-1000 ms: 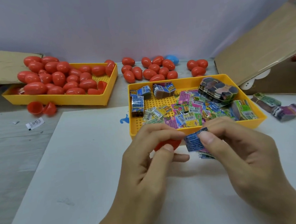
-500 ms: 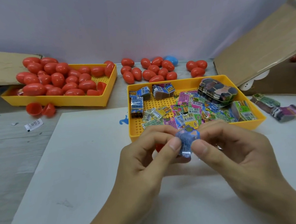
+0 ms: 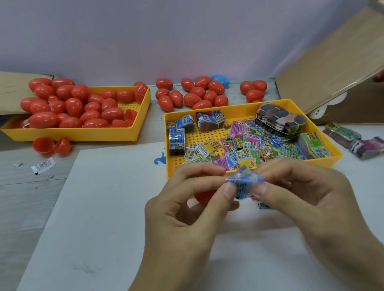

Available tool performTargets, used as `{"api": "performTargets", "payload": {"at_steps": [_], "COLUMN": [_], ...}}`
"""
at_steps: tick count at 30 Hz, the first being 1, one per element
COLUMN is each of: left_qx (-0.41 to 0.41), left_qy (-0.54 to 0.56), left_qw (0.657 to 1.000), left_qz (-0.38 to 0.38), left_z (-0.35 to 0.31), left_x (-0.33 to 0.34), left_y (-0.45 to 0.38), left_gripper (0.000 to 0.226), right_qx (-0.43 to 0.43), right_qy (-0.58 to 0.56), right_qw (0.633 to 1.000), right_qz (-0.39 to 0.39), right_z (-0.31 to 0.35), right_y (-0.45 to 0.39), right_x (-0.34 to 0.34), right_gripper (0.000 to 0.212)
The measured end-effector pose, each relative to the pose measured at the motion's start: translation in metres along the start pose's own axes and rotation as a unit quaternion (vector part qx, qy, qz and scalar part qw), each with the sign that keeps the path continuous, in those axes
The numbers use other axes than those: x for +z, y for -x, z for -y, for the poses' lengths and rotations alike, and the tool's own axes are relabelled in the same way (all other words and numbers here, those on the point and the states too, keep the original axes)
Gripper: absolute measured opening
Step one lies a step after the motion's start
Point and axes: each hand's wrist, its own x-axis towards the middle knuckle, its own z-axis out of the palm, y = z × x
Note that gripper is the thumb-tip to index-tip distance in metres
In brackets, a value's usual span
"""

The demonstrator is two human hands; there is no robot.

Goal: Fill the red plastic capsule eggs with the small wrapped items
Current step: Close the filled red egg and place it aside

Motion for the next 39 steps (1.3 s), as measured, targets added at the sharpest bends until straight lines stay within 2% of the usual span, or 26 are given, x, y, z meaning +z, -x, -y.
{"api": "performTargets", "payload": {"at_steps": [3, 6, 13, 15, 18, 20, 22, 25, 28, 33, 39], "left_qx": [0.001, -0.038, -0.085, -0.094, -0.109, -0.097, -0.078, -0.054, -0.045, -0.057, 0.003], "left_qy": [0.006, 0.016, 0.009, 0.036, 0.06, 0.042, 0.013, -0.019, 0.001, 0.076, 0.04], "left_qw": [1.0, 0.999, 0.994, 0.992, 0.988, 0.99, 0.992, 0.994, 0.995, 0.993, 0.999], "left_qz": [0.015, 0.032, 0.067, 0.077, 0.094, 0.095, 0.095, 0.09, 0.088, 0.068, 0.033], "left_z": [0.0, 0.0, -0.003, -0.003, -0.004, -0.004, -0.004, -0.002, -0.001, -0.001, 0.001], "left_x": [0.0, -0.001, -0.002, -0.004, -0.006, -0.005, -0.002, 0.001, 0.0, -0.004, 0.001], "left_y": [0.001, 0.001, 0.001, 0.0, -0.001, -0.002, -0.002, 0.002, 0.004, 0.004, 0.005], "left_gripper": [0.012, 0.011, 0.02, 0.016, 0.014, 0.021, 0.028, 0.027, 0.021, 0.042, 0.051], "right_qx": [-0.008, -0.001, -0.041, -0.013, 0.044, 0.062, 0.054, 0.047, 0.033, 0.028, 0.027], "right_qy": [0.06, 0.084, 0.129, 0.096, -0.016, -0.037, -0.012, -0.007, 0.007, 0.025, 0.039], "right_qw": [0.998, 0.995, 0.991, 0.995, 0.998, 0.997, 0.998, 0.999, 0.999, 0.999, 0.998], "right_qz": [-0.029, -0.051, -0.021, -0.013, 0.03, 0.034, 0.023, 0.014, -0.015, -0.036, -0.029], "right_z": [-0.002, -0.004, -0.002, 0.001, 0.005, 0.006, 0.007, 0.008, 0.007, 0.01, 0.009], "right_y": [0.0, -0.001, 0.0, -0.001, -0.002, -0.002, -0.001, 0.0, -0.001, -0.003, -0.001], "right_x": [-0.002, -0.004, -0.004, -0.004, -0.001, -0.001, 0.0, 0.002, 0.001, 0.0, 0.0], "right_gripper": [0.019, 0.016, 0.012, 0.013, 0.015, 0.014, 0.013, 0.015, 0.02, 0.018, 0.015]}}
